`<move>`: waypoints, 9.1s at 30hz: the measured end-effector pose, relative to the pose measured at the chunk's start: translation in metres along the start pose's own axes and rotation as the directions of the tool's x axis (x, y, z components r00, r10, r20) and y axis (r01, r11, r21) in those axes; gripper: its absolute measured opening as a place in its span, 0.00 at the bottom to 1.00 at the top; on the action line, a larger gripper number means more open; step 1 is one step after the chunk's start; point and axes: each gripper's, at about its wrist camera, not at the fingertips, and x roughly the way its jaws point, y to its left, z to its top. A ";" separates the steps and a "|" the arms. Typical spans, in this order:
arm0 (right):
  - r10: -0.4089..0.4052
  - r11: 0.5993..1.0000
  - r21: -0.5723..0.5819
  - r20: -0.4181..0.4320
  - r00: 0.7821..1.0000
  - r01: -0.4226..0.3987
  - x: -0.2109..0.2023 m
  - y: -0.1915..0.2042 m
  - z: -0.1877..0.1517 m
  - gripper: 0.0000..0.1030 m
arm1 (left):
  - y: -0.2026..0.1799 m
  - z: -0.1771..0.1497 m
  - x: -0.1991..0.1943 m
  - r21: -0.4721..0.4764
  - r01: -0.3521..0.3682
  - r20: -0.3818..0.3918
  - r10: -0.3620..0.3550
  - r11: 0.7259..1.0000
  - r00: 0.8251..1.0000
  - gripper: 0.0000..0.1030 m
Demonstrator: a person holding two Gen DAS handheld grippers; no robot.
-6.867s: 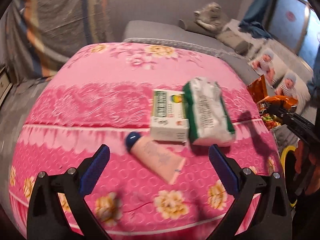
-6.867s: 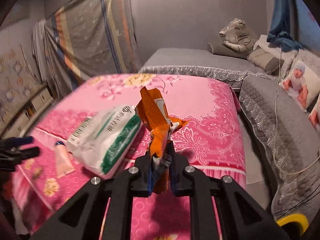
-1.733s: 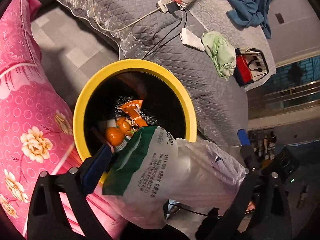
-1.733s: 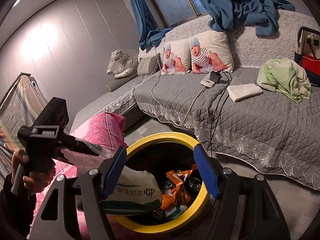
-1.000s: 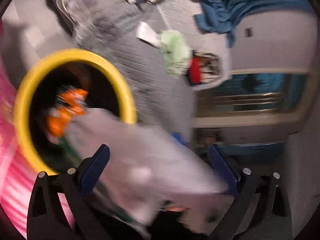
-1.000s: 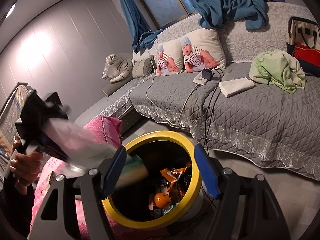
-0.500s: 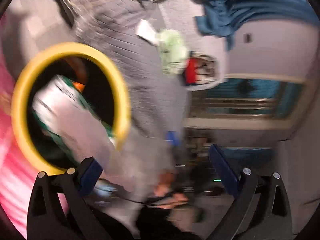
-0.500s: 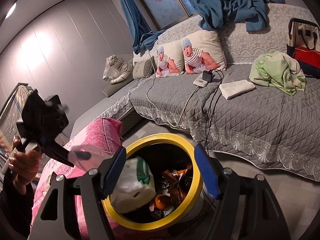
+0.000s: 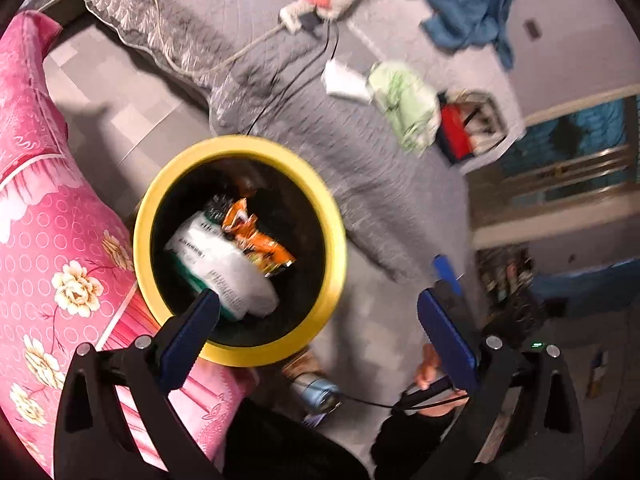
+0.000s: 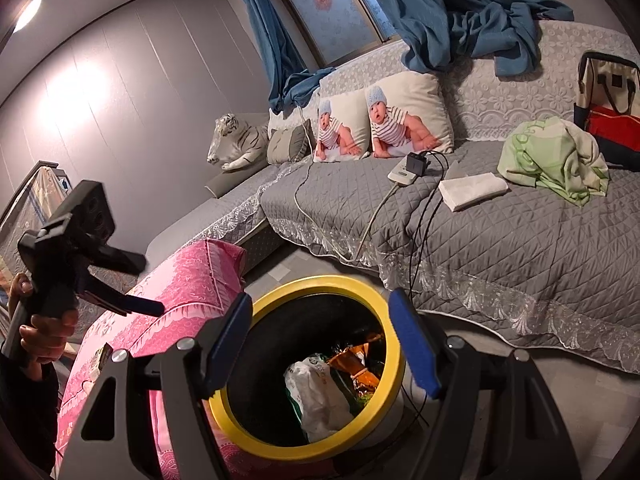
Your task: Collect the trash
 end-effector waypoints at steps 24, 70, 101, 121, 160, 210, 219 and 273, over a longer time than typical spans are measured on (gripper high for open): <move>0.422 0.560 -0.411 -0.606 0.675 -0.719 0.158 0.453 -0.099 0.78 | 0.213 -0.366 -0.312 -0.747 -0.411 0.496 0.850 0.522 0.177 0.92; 0.294 0.682 -0.394 -0.623 0.725 -0.616 0.237 0.541 -0.102 0.64 | 0.306 -0.287 -0.234 -0.738 -0.521 0.202 0.876 0.430 0.437 0.91; 0.494 0.676 -0.252 -0.542 0.680 -0.692 0.153 0.405 -0.044 0.64 | 0.233 -0.267 -0.246 -0.697 -0.486 0.409 0.849 0.527 0.334 0.29; 0.210 0.958 -0.160 -0.171 0.963 -0.237 0.092 0.166 0.021 0.64 | -0.007 -0.163 -0.149 -0.102 -0.670 0.797 0.463 0.736 0.387 0.29; -0.318 0.925 -0.216 0.011 0.948 0.313 0.097 0.144 -0.035 0.92 | 0.032 -0.198 -0.150 -0.216 -0.625 0.842 0.467 0.750 0.271 0.92; 0.138 0.894 -0.447 0.218 0.966 -0.027 -0.015 0.342 -0.140 0.92 | 0.054 -0.383 -0.209 -0.698 -0.506 0.645 0.752 0.507 -0.136 0.92; 0.134 0.898 -0.440 0.222 0.966 -0.023 -0.014 0.340 -0.140 0.92 | 0.050 -0.382 -0.207 -0.698 -0.511 0.648 0.746 0.501 -0.153 0.92; 0.115 0.897 -0.441 0.180 0.977 -0.024 -0.001 0.335 -0.148 0.92 | 0.055 -0.376 -0.206 -0.691 -0.506 0.649 0.752 0.517 -0.116 0.92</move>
